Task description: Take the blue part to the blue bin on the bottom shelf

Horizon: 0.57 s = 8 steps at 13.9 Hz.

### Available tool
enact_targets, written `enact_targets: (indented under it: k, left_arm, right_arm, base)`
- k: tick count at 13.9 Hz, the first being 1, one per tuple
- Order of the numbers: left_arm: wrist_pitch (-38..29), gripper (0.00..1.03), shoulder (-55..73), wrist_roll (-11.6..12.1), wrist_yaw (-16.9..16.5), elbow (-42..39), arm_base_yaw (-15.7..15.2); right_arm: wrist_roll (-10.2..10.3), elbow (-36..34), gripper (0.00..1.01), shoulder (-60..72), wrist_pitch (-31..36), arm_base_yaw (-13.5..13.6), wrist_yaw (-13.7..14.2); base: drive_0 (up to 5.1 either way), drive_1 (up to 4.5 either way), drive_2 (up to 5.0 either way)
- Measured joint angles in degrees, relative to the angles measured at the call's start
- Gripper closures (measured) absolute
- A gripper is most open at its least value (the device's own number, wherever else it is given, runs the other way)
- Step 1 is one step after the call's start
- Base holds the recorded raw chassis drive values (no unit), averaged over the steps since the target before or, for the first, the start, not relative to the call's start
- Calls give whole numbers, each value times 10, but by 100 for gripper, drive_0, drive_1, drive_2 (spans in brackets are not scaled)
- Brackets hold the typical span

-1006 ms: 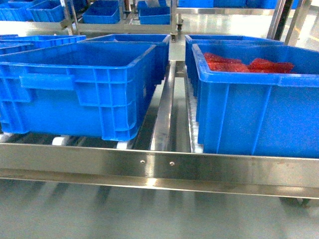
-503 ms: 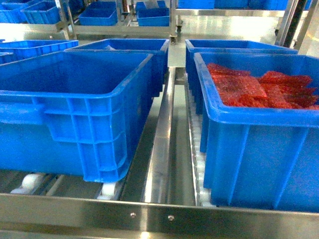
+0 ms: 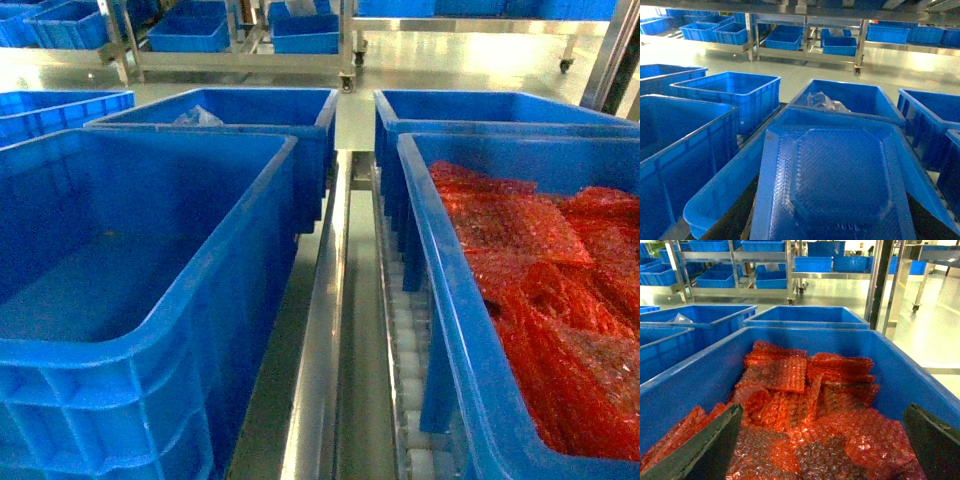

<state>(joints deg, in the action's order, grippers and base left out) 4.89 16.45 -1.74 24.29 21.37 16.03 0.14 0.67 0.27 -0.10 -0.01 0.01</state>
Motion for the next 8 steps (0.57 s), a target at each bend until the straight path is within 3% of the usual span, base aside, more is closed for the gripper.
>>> enact_targets:
  k: [1,8]
  left_arm:
    - [-1,60,-2,0,0,0,0]
    - [-2,60,-4,0,0,0,0]
  right_arm:
    - [0,0,3,0,-2,0,0]
    - [0,0,3,0,-2,0,0]
  base:
    - [-5,403,-412]
    - [0,0,0]
